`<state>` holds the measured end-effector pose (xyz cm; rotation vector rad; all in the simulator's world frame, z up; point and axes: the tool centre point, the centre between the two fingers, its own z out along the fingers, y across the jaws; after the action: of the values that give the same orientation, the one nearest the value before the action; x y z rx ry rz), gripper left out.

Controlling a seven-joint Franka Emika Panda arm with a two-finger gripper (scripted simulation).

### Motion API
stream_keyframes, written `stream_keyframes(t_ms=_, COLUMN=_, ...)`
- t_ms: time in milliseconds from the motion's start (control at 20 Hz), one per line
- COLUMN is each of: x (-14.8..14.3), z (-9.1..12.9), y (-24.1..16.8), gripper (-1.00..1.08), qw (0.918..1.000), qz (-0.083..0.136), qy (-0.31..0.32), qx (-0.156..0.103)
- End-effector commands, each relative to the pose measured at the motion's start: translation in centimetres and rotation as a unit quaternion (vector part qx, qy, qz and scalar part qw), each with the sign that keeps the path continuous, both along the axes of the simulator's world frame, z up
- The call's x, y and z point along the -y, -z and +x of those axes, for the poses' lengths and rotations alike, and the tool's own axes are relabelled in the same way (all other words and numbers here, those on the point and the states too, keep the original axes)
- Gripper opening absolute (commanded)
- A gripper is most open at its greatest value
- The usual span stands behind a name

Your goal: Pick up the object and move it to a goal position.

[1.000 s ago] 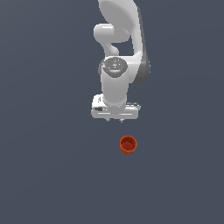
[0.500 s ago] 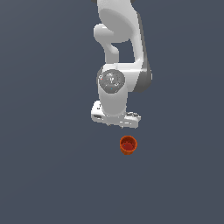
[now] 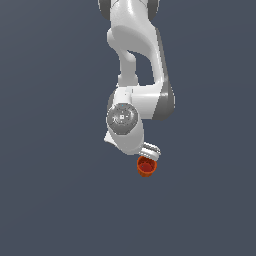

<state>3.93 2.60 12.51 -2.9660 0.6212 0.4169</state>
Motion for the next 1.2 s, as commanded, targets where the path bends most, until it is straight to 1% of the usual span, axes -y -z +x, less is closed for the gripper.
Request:
stream_keyframes(t_ms=0, x=-0.3, z=0.5, y=0.5, gripper=0.28, qw=0.9995, qz=0.004, qy=0.025, qx=-0.019)
stream_keyframes(t_ms=350, x=-1.2, z=1.4, y=1.7, gripper=0.28, qw=0.9939, qz=0.015, qy=0.085, qx=-0.069)
stream_keyframes(t_ms=600, x=-1.7, z=1.7, y=2.3, gripper=0.28, qw=0.9889, qz=0.019, qy=0.113, qx=-0.095)
stream_keyframes(t_ms=900, x=-2.1, z=1.9, y=2.7, gripper=0.28, qw=0.9844, qz=0.022, qy=0.132, qx=-0.114)
stream_keyframes(t_ms=1150, x=-2.2, z=1.9, y=2.8, gripper=0.28, qw=0.9832, qz=0.023, qy=0.136, qx=-0.119)
